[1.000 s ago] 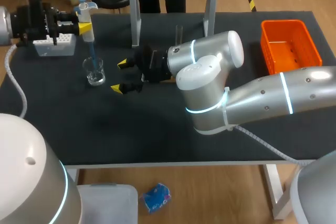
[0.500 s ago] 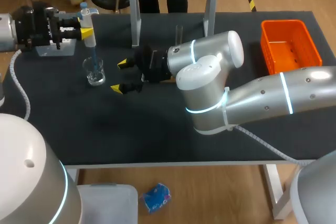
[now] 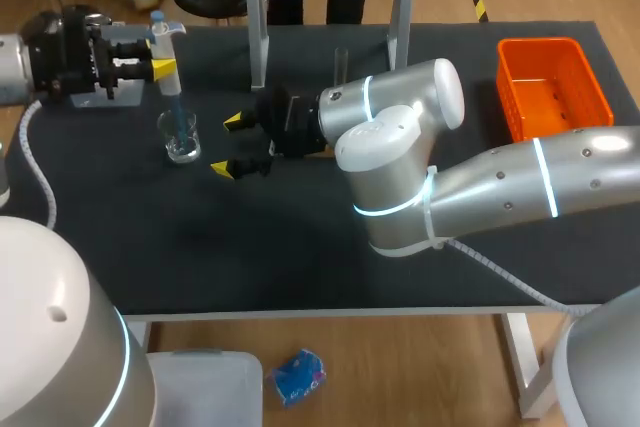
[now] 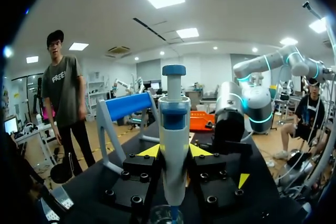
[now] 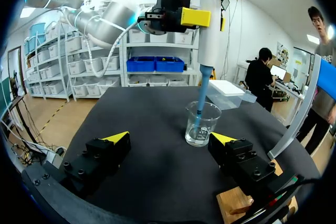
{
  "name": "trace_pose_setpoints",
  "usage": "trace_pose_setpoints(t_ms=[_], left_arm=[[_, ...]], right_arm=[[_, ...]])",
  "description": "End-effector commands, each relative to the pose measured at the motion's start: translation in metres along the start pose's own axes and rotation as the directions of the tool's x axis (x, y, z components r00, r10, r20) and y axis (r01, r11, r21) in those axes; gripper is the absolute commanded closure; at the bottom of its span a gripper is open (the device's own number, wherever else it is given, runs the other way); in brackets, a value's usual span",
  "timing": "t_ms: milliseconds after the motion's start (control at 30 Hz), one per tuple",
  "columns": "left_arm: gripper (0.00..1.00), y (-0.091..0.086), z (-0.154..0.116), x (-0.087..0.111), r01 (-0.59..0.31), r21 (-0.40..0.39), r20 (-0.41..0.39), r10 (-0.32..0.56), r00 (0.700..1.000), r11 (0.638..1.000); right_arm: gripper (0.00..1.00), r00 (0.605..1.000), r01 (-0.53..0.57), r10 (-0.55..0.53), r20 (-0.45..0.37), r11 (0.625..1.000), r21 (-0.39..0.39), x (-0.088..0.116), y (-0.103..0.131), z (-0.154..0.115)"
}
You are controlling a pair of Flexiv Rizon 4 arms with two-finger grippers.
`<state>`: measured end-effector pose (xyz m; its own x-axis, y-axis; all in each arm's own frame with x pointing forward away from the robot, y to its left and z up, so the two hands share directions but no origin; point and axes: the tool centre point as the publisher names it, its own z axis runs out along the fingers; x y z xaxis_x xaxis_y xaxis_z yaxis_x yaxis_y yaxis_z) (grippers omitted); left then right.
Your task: Invert the test tube, pick up the pipette, mount the tip to pipette, aspirate from beaker and dispense into the tube, eject the tip, return the pipette, and cap with the stopper.
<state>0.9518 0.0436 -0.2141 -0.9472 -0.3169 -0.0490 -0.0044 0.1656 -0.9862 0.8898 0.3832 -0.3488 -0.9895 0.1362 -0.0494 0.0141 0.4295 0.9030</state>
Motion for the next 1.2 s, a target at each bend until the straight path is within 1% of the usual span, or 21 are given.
trace_pose_setpoints(t_ms=[33,167,767,833,967,1033,1100,1200], left_arm=[[1.0,0.006,0.001,-0.003,0.007,0.001,-0.004,-0.007,1.0,1.0],[1.0,0.008,0.001,-0.003,0.016,-0.001,-0.003,-0.016,1.0,1.0],[1.0,0.006,0.0,-0.003,0.018,0.0,0.005,-0.018,1.0,1.0],[1.0,0.006,0.0,-0.003,0.018,0.0,0.005,-0.018,1.0,1.0],[1.0,0.006,0.0,-0.003,0.018,0.0,0.005,-0.018,1.0,1.0],[1.0,0.006,0.0,-0.003,0.018,0.0,0.005,-0.018,1.0,1.0],[1.0,0.006,0.0,-0.003,0.018,0.0,0.005,-0.018,1.0,1.0],[1.0,0.006,0.0,-0.003,0.018,0.0,0.005,-0.018,1.0,1.0]], right_arm=[[0.0,1.0,0.0,0.0,0.002,1.0,-0.002,0.0,-0.001,0.002],[0.0,1.0,0.0,0.0,0.002,1.0,-0.002,0.0,-0.001,0.002],[0.0,1.0,0.0,0.0,0.002,1.0,-0.002,0.0,-0.001,0.002],[0.0,1.0,-0.001,0.001,-0.004,1.0,0.0,0.001,0.004,-0.003],[0.0,1.0,-0.002,0.001,0.006,1.0,0.006,-0.006,0.02,-0.021],[0.0,1.0,-0.015,0.015,0.006,1.0,0.013,-0.008,0.031,-0.031],[0.0,1.0,-0.014,0.013,0.018,0.999,0.047,-0.01,0.043,-0.043],[0.0,0.999,-0.035,0.034,0.022,0.998,0.054,-0.014,0.063,-0.061]])
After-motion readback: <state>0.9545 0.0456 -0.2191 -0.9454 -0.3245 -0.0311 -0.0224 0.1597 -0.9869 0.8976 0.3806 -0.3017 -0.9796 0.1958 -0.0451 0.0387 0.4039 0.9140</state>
